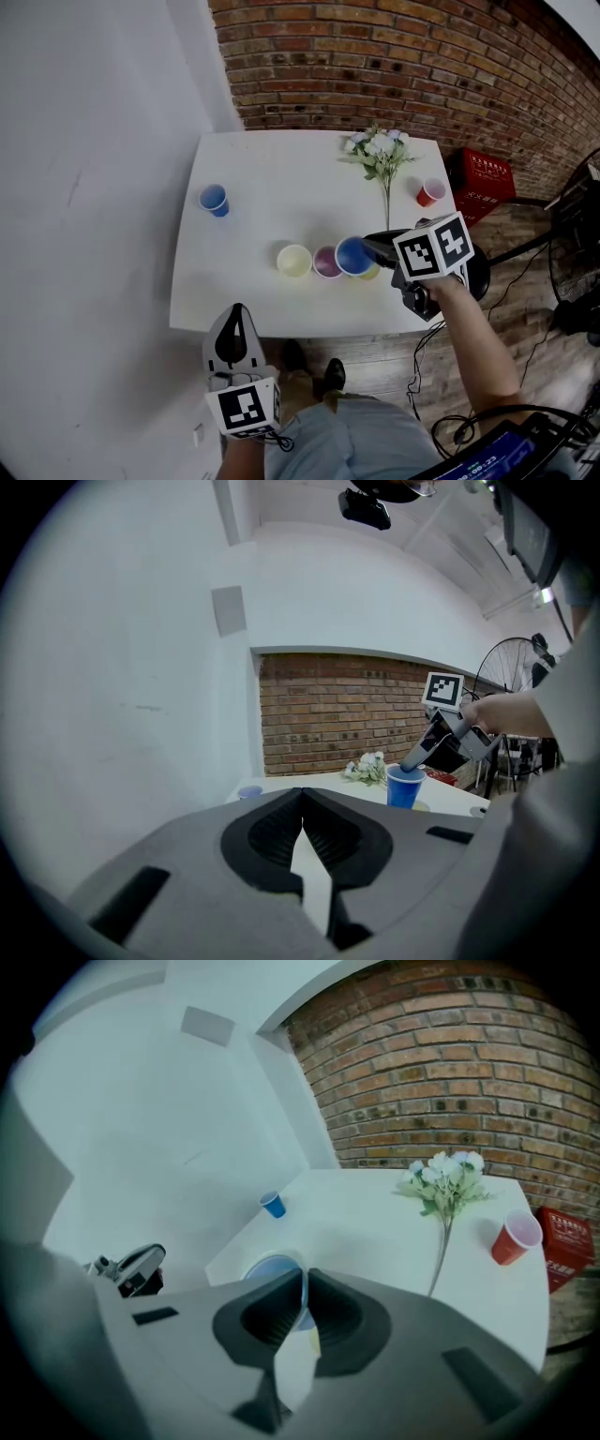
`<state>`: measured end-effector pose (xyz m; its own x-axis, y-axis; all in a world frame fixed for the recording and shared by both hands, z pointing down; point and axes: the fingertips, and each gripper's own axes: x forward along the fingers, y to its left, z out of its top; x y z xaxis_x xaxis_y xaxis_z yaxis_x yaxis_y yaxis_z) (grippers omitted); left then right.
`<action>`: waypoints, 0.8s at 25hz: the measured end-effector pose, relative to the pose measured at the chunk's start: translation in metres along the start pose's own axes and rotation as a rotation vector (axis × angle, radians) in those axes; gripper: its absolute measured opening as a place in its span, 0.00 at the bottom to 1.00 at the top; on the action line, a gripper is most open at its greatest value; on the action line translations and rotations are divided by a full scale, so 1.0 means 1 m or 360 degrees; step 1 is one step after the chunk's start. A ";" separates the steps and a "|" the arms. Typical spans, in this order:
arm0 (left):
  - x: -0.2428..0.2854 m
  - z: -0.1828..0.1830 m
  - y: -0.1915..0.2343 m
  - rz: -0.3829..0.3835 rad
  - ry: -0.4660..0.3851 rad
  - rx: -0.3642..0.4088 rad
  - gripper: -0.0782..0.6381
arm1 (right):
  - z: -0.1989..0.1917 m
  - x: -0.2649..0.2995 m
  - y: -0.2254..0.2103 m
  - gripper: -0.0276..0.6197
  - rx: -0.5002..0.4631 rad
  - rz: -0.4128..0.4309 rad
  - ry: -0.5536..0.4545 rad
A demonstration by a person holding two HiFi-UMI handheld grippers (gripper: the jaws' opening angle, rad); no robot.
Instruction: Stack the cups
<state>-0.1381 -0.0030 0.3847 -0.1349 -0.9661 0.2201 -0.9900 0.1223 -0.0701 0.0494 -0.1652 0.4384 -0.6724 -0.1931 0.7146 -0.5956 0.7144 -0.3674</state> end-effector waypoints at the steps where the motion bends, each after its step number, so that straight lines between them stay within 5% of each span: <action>1: 0.000 0.001 0.000 0.0000 0.0000 0.0004 0.12 | 0.000 0.000 -0.001 0.09 0.0004 0.0000 0.0002; 20: 0.001 0.000 -0.003 0.0001 0.0003 0.0005 0.12 | -0.005 0.005 -0.009 0.11 0.0052 0.0024 -0.0013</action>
<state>-0.1353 -0.0041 0.3847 -0.1357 -0.9656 0.2220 -0.9898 0.1223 -0.0731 0.0533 -0.1688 0.4488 -0.6848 -0.1884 0.7040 -0.5994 0.6949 -0.3971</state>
